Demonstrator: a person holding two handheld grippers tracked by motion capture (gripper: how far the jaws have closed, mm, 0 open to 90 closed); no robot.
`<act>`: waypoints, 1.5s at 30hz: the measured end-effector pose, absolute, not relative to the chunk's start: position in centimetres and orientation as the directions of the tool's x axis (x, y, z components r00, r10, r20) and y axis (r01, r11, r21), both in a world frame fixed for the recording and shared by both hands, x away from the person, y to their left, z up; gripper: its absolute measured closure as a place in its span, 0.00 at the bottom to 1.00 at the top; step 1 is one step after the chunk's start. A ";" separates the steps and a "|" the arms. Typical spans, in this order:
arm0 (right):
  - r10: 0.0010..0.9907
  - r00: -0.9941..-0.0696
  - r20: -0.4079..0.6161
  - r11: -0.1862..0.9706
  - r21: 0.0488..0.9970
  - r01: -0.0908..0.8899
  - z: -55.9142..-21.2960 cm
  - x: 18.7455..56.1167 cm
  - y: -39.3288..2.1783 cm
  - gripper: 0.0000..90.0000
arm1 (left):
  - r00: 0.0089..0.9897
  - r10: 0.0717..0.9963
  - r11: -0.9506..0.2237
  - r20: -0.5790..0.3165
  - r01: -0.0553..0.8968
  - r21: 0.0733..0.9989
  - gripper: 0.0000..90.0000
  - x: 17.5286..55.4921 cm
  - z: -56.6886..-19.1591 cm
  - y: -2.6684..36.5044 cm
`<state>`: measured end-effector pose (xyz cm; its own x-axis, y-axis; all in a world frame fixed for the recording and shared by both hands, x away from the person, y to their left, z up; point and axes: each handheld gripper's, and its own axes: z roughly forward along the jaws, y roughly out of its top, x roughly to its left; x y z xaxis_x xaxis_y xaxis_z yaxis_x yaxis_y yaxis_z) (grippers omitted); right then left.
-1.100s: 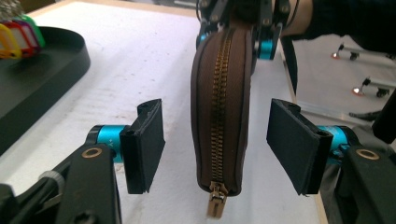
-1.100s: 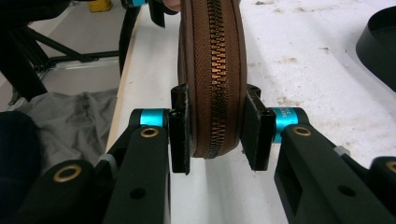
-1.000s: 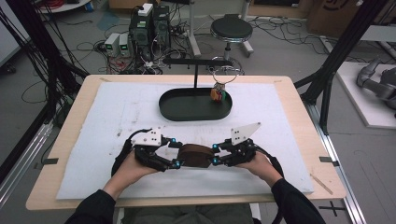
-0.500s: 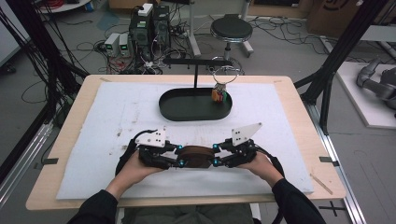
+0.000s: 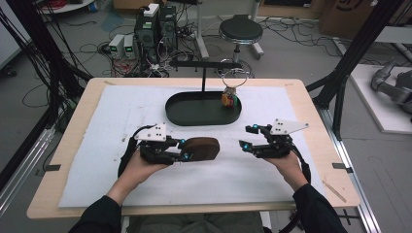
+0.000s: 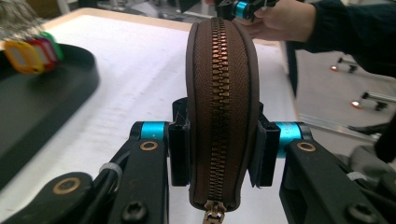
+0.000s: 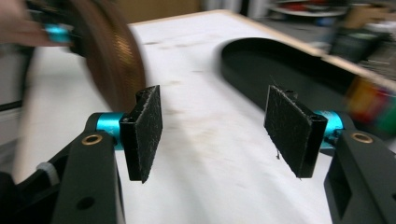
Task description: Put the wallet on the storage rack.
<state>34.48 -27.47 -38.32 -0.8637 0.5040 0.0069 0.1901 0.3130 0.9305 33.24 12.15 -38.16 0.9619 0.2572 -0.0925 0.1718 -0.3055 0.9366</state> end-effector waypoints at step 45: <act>0.840 -0.543 0.006 0.209 0.920 0.332 -39.2 35.7 -33.1 0.43 | 0.888 0.446 -0.212 -0.110 0.225 0.951 0.75 43.1 -34.8 11.2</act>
<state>35.74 -33.09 -39.20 -0.5431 0.8396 0.0057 0.3324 0.2088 0.9197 43.09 11.23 -34.84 0.8882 0.4461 -0.1102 0.2245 -0.2122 0.9511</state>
